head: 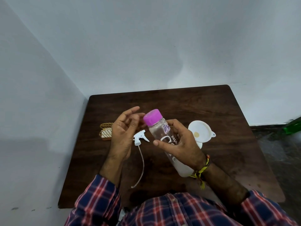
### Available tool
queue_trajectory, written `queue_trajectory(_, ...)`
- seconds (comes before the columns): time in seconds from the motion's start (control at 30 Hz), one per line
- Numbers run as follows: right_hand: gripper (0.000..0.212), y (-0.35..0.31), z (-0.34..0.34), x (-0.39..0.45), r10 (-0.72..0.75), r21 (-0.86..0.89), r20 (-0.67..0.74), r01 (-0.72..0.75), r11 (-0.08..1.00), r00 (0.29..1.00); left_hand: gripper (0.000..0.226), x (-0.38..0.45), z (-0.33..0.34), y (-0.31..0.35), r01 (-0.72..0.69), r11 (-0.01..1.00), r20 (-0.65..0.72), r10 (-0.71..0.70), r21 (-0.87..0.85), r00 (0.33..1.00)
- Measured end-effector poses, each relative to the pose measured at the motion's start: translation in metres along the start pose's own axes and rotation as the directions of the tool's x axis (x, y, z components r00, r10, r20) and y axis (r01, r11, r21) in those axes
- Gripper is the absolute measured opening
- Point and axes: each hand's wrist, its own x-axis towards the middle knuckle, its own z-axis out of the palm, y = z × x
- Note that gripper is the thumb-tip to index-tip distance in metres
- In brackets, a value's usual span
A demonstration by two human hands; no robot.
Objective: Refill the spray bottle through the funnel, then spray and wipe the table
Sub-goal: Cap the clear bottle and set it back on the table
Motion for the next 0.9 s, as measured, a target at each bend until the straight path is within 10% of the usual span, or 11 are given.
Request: queue_trajectory(0.9,0.055,0.016,0.025,0.0,0.114,-0.063,0.059,-0.111,0.992,0.992,0.075,-0.002,0.001,-0.005,0.079,0.994,0.005,-0.079,-0.071,0.997)
